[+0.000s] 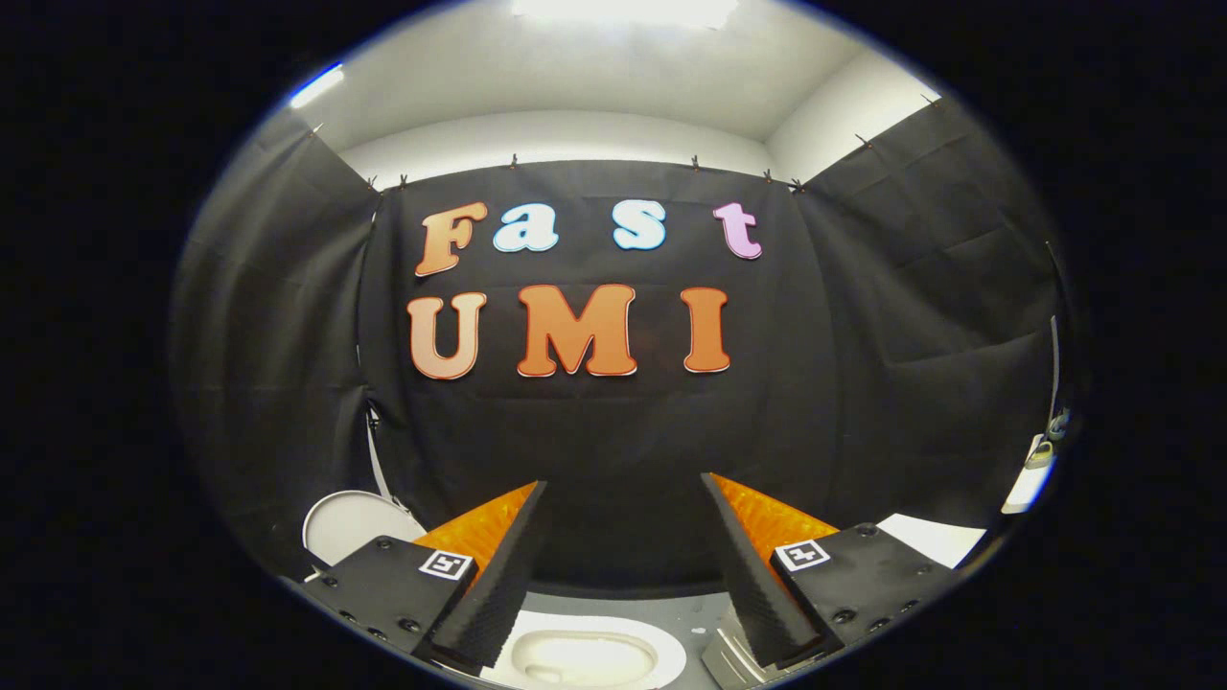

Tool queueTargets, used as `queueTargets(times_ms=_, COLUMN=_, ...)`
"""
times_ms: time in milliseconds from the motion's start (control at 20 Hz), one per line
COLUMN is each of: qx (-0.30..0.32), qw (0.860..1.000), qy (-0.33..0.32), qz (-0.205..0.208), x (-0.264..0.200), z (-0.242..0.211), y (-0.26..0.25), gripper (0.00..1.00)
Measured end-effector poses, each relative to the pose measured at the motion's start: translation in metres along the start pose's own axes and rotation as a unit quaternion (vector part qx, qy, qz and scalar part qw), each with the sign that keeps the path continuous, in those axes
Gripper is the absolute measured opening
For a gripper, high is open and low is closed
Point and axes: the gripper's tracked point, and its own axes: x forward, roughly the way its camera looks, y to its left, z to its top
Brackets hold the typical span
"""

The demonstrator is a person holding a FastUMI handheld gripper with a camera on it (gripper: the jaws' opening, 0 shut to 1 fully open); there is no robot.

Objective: Open the toilet lid.

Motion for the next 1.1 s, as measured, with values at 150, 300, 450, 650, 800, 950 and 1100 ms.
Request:
queueTargets(times_ms=150, qx=-0.005, qw=1.000, qy=0.004, qz=-0.011, x=-0.003, z=0.003, y=-0.016, gripper=0.98)
queueTargets(times_ms=300, qx=-0.014, qw=1.000, qy=0.004, qz=-0.012, x=-0.011, z=0.004, y=-0.022, gripper=0.98)
queueTargets(times_ms=450, qx=-0.019, qw=1.000, qy=0.005, qz=-0.012, x=-0.015, z=0.003, y=-0.023, gripper=0.98)
queueTargets(times_ms=650, qx=-0.013, qw=1.000, qy=0.013, qz=-0.008, x=-0.014, z=-0.003, y=-0.017, gripper=0.98)
queueTargets(times_ms=800, qx=-0.014, qw=1.000, qy=0.015, qz=-0.008, x=-0.012, z=-0.005, y=-0.014, gripper=0.98)
queueTargets(times_ms=950, qx=-0.019, qw=1.000, qy=0.016, qz=-0.008, x=-0.013, z=-0.005, y=-0.012, gripper=0.98)
queueTargets(times_ms=1100, qx=-0.020, qw=1.000, qy=0.015, qz=-0.010, x=-0.013, z=-0.004, y=-0.011, gripper=0.98)
